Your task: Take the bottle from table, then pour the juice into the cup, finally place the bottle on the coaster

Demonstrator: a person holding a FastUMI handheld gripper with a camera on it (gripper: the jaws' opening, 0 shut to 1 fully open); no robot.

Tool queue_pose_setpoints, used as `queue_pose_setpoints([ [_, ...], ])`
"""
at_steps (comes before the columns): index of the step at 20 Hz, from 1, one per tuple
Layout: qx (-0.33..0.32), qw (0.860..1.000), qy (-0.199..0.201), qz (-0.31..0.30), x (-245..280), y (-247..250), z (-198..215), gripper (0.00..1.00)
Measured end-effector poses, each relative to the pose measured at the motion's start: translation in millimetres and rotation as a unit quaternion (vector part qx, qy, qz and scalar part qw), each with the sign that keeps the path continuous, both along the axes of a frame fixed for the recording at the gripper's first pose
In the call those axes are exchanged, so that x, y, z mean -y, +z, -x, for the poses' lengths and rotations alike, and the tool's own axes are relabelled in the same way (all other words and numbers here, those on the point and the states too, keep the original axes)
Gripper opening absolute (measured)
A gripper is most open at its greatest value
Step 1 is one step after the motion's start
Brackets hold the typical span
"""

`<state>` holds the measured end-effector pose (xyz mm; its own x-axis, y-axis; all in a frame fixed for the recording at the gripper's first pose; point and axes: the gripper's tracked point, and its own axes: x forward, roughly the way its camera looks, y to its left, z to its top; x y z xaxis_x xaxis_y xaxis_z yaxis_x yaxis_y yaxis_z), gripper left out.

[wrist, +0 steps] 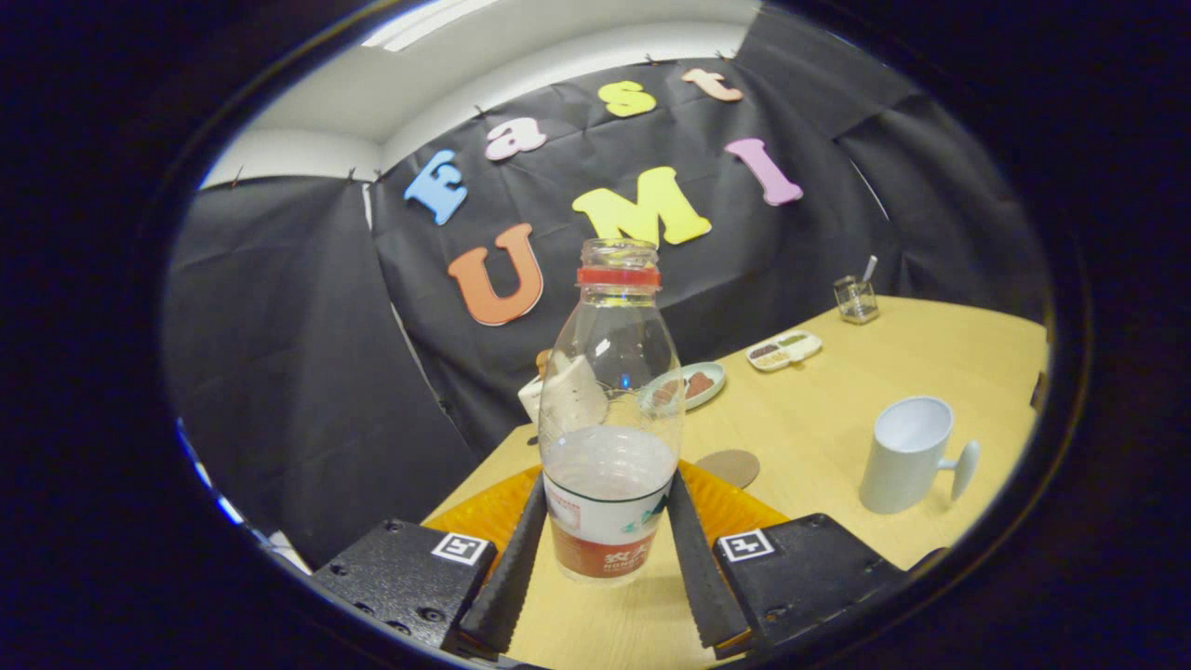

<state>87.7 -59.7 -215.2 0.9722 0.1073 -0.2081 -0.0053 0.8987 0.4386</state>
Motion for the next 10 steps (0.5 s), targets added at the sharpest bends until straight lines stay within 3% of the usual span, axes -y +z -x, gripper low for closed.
queue_pose_setpoints([
  [5, -0.007, 0.99, -0.015, -0.139, 23, -4, -1, 0.75],
  [10, -0.002, 0.961, -0.033, -0.275, 41, -3, 1, 0.75],
])
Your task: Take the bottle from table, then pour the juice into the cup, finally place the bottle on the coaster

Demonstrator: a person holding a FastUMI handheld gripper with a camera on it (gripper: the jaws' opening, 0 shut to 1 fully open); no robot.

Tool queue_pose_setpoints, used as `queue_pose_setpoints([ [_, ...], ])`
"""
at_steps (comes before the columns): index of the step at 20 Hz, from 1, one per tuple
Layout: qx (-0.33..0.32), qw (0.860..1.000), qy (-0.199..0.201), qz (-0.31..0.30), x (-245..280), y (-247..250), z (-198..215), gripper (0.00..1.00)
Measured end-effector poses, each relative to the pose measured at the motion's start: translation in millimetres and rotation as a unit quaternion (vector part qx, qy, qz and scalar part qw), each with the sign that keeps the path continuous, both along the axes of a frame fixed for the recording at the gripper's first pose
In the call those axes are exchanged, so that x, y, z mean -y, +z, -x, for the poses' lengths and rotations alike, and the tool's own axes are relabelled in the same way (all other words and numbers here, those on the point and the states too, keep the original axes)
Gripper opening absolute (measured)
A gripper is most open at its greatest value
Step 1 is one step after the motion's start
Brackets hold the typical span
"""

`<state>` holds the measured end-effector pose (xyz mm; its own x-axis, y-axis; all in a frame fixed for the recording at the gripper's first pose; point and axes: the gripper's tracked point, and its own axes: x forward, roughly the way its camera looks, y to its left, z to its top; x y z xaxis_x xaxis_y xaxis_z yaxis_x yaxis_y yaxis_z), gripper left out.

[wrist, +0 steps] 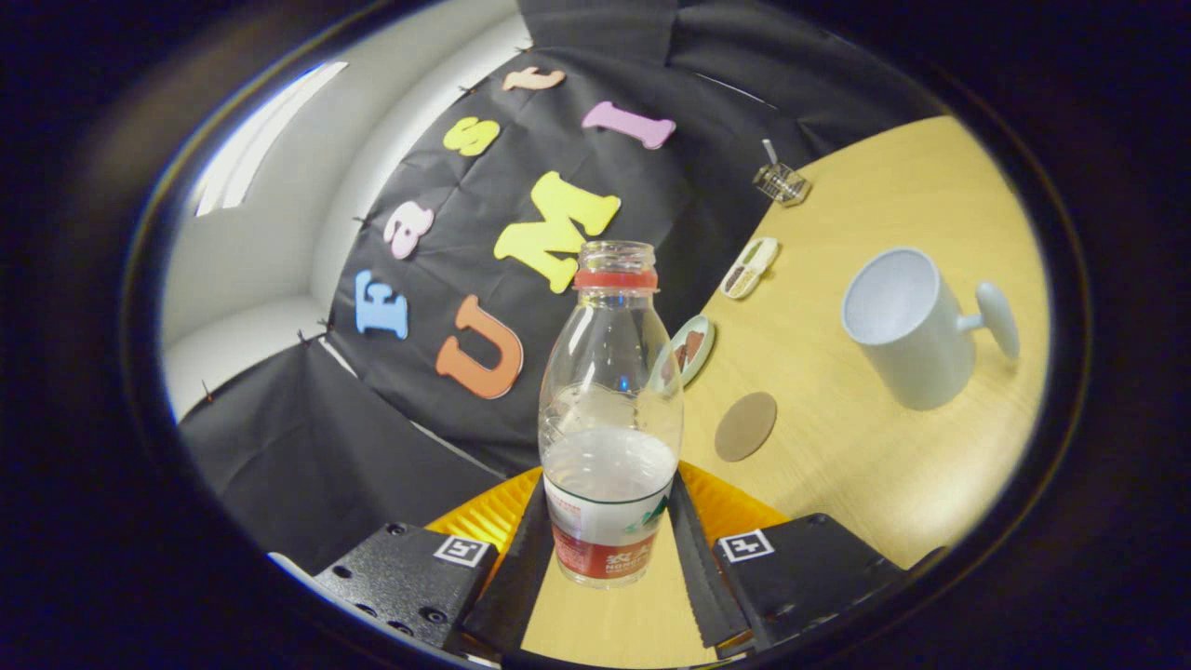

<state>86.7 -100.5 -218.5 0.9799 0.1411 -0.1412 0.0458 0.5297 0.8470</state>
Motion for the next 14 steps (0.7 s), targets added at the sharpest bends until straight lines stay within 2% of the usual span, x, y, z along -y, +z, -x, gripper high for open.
queue_pose_setpoints([
  [9, 0.007, 0.989, -0.024, -0.146, 11.6, -2.4, 0.5, 0.74],
  [14, 0.004, 0.98, -0.033, -0.198, 12.9, -5.4, -1.2, 0.74],
])
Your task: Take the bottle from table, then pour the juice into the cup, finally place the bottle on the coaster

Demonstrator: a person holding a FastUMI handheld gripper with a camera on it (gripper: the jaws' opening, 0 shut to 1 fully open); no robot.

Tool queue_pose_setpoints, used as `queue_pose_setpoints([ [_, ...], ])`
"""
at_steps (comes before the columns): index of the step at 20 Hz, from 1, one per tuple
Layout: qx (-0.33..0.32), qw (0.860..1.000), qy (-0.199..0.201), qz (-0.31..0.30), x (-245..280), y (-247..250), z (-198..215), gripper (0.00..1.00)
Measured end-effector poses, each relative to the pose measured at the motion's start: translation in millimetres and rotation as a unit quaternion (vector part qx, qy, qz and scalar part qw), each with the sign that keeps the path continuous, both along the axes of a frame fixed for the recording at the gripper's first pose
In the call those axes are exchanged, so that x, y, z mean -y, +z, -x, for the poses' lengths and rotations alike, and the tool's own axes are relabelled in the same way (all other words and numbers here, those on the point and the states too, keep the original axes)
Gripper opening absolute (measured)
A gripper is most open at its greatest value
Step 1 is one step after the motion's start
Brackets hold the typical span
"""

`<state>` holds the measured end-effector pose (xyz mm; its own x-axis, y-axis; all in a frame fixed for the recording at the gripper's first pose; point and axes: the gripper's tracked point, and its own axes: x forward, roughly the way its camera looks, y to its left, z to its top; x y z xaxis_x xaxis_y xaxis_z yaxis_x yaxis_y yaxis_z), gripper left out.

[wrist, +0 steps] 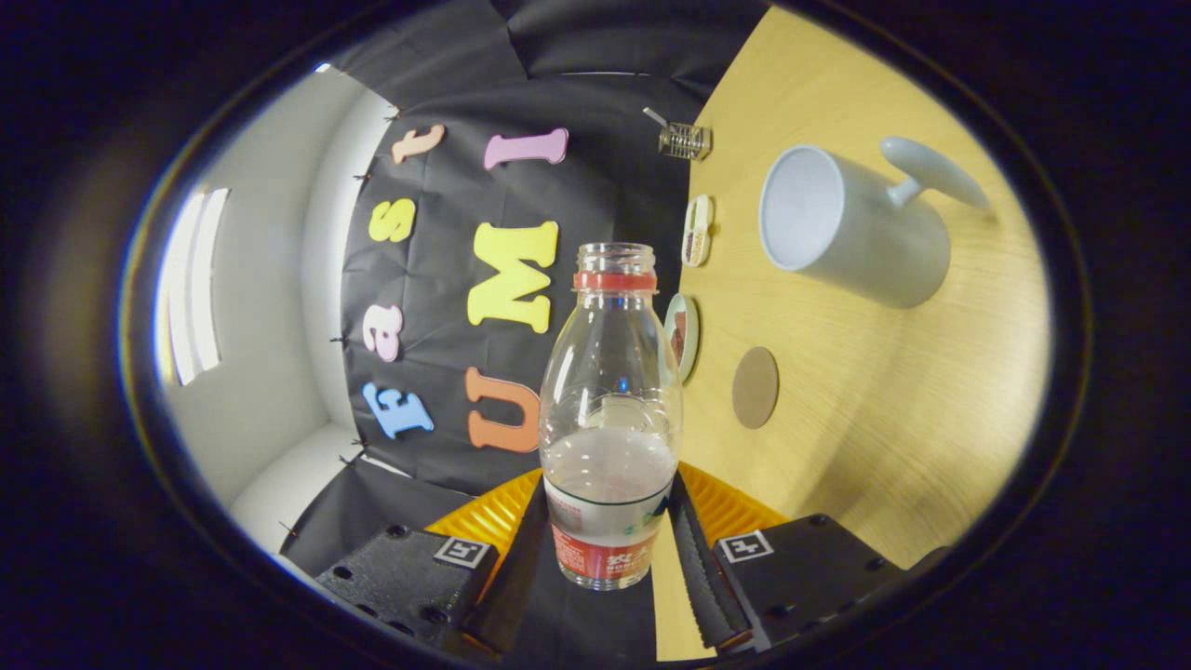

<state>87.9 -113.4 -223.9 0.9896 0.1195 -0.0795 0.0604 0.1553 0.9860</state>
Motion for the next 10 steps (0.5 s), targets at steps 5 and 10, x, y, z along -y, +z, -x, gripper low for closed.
queue_pose_setpoints([
  [5, 0.004, 0.999, -0.016, -0.052, 5, 7, -4, 0.74],
  [10, 0.007, 0.996, -0.03, -0.082, 13, 14, -6, 0.74],
])
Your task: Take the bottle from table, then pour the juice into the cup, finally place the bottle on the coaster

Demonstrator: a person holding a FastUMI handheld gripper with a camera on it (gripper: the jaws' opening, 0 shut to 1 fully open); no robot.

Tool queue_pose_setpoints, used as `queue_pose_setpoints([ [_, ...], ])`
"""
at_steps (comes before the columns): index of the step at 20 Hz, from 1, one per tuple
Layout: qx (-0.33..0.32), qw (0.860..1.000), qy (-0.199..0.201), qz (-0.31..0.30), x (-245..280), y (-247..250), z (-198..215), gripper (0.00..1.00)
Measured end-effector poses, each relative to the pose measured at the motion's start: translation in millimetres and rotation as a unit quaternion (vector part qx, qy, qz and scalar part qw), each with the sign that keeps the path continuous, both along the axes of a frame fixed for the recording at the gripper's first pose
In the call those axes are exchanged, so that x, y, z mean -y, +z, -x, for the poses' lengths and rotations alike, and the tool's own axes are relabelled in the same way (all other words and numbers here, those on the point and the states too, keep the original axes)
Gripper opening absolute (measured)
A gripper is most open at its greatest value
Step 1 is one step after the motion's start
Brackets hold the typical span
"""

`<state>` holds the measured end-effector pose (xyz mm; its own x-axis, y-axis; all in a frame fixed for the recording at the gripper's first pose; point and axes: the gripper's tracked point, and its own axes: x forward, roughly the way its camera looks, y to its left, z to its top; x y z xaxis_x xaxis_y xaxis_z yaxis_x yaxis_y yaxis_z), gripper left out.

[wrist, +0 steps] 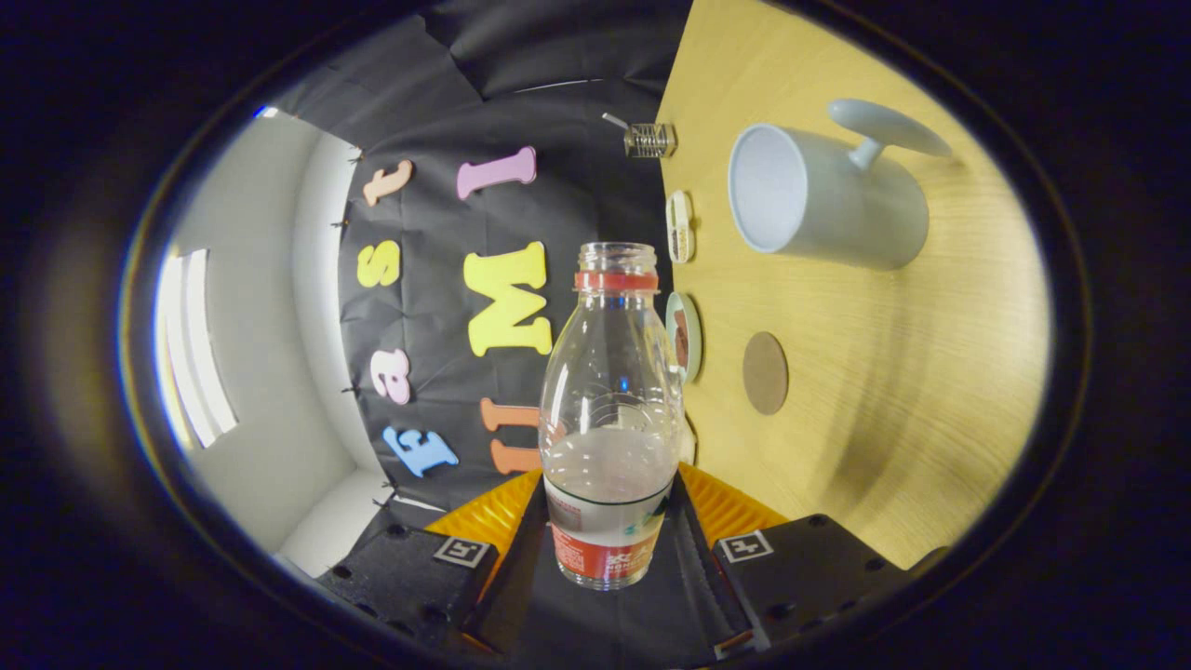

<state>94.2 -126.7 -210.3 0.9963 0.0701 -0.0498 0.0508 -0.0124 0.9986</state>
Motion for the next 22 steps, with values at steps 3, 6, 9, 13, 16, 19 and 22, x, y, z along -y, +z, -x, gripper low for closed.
queue_pose_setpoints([
  [3, 0.004, 1.0, -0.014, -0.024, 11, 2, -9, 0.74],
  [6, 0.002, 0.999, -0.016, -0.032, 12, 1, -14, 0.74],
  [9, 0.0, 0.999, -0.012, -0.04, 12, 1, -15, 0.74],
  [13, 0.002, 0.998, -0.014, -0.054, 12, 4, -19, 0.74],
  [16, 0.005, 0.998, -0.016, -0.066, 14, 10, -18, 0.74],
  [19, 0.006, 0.997, -0.02, -0.073, 17, 11, -16, 0.74],
  [22, 0.006, 0.997, -0.019, -0.077, 19, 14, -17, 0.74],
])
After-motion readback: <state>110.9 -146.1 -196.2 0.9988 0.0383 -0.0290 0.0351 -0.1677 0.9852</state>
